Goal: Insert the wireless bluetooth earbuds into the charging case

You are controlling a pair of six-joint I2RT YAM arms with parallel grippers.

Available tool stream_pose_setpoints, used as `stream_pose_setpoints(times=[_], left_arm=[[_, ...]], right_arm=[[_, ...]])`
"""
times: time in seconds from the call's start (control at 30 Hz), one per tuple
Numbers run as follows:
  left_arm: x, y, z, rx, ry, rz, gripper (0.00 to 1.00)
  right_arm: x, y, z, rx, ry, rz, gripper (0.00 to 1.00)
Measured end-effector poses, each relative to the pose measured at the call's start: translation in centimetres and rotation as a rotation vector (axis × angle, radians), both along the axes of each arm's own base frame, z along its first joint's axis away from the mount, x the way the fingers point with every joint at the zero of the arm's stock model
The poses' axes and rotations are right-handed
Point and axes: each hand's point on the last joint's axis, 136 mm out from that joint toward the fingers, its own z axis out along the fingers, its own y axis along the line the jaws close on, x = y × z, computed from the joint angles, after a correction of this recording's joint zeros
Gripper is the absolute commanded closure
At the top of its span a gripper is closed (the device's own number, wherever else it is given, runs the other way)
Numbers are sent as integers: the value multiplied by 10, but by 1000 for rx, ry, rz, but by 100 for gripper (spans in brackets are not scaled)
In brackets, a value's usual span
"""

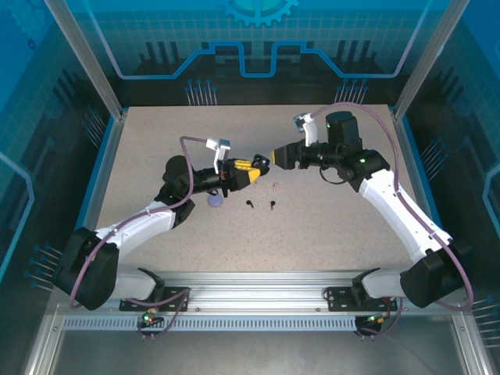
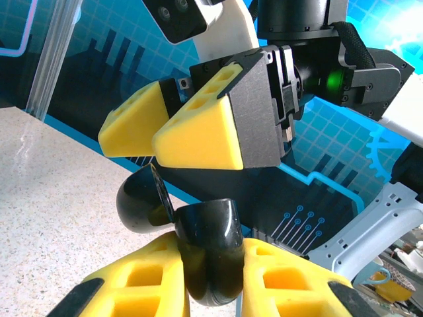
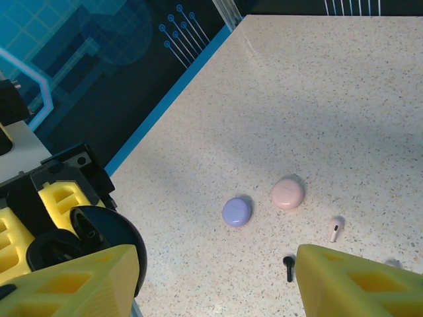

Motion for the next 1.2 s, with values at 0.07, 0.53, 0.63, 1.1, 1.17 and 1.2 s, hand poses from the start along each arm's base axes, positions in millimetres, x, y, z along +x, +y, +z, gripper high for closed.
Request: stream_pose_setpoints(times=[0.07, 0.53, 0.63, 1.1, 1.17, 1.2], left_arm=[[-2, 0, 0, 2, -1, -11, 100], [-16, -9, 8, -14, 12, -149, 100], [-16, -10, 6, -16, 25, -159, 100], [-15, -11, 8, -27, 44, -172, 100], [-15, -11, 8, -27, 44, -172, 100], [-15, -11, 8, -27, 44, -173, 100]], right_arm=[[-5, 0, 4, 11, -5, 18, 35], [-36, 8, 9, 33, -15, 182, 45], [-37, 8, 8, 31, -17, 187, 47], [-33, 10, 0, 28, 8, 193, 60], [-33, 10, 1, 29, 8, 193, 60], [-34, 10, 1, 30, 8, 195, 58]])
